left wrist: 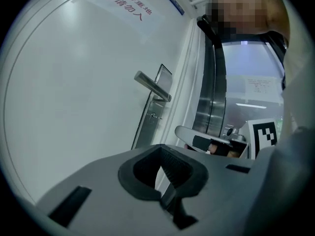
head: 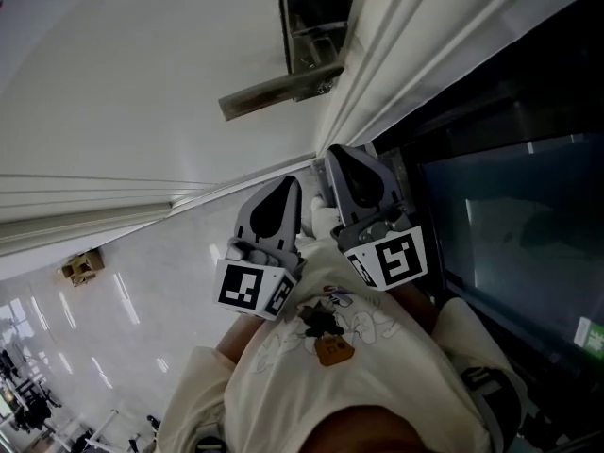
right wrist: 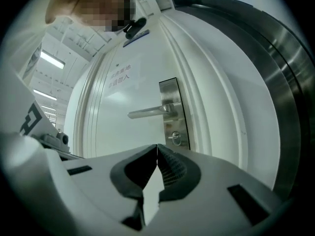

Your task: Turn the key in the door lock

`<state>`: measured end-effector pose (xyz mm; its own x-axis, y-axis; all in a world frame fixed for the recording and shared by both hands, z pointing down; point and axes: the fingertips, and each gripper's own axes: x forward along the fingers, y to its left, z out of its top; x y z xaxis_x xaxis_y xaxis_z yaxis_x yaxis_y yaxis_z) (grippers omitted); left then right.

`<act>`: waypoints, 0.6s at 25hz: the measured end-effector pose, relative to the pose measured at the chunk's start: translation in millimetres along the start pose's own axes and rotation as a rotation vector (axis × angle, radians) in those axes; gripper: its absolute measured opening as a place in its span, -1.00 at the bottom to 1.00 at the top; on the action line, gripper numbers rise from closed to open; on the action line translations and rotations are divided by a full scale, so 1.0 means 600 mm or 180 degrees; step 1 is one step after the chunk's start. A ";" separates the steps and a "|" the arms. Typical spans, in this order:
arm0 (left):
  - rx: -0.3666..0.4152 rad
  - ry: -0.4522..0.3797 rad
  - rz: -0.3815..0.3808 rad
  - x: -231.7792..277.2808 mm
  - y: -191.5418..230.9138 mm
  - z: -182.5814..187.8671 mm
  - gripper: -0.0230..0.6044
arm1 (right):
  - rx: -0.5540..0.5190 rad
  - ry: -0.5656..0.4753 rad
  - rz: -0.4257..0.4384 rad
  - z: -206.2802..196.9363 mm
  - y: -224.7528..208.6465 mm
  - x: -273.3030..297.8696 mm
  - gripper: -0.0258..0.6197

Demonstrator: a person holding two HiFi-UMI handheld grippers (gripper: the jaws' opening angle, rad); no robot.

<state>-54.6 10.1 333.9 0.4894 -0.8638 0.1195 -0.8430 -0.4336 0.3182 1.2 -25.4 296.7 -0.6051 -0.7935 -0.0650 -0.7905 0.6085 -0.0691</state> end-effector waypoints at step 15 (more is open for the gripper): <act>0.0043 0.0065 0.0078 0.058 0.027 0.020 -0.91 | -0.0411 -0.0085 -0.0297 0.037 -0.052 0.079 -0.48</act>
<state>-53.9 -29.8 331.7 0.4728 -0.8689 0.1462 -0.8578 -0.4159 0.3021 -0.8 -81.7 273.5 -0.5270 -0.8450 -0.0909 -0.8499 0.5244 0.0523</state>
